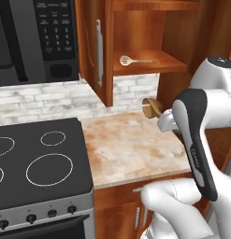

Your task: Organize the utensils by type. Pick up the wooden spoons from the counter and place them in the open cabinet. Then pick up the metallic utensils from the counter and place them in the open drawer.

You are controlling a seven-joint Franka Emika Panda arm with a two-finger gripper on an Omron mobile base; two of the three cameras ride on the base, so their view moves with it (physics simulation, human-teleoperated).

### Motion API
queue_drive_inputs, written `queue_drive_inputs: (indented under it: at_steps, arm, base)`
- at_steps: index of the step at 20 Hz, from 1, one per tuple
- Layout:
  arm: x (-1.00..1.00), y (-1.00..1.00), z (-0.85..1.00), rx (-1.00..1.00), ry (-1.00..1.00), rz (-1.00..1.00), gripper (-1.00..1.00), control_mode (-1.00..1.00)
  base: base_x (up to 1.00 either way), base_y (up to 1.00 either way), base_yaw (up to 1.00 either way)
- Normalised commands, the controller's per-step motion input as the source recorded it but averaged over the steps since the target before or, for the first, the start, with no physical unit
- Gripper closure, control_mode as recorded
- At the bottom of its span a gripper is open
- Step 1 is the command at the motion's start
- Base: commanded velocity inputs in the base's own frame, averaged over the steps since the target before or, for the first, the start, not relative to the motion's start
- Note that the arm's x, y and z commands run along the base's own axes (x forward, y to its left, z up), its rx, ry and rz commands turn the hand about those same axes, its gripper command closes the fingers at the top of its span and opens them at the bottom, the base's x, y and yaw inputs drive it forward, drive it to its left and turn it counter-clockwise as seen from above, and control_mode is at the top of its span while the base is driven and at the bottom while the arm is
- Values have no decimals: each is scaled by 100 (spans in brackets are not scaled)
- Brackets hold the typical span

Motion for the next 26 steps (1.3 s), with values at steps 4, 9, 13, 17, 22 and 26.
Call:
queue_drive_inputs:
  at_steps: [4, 9, 13, 17, 22, 26]
  arm:
    - [0, 0, 0, 0, 0, 0, 100, 100]
    - [0, 0, 0, 0, 0, 0, 100, 100]
    - [0, 0, 0, 0, 0, 0, 100, 100]
    - [0, 0, 0, 0, 0, 0, 100, 100]
    - [0, 0, 0, 0, 0, 0, 100, 100]
    - [0, 0, 0, 0, 0, 0, 100, 100]
  base:
    - [65, 0, 0]
    - [62, 0, 0]
    - [22, 0, 0]
    - [2, 0, 0]
    - [0, 0, 0]
    - [-2, 0, 0]
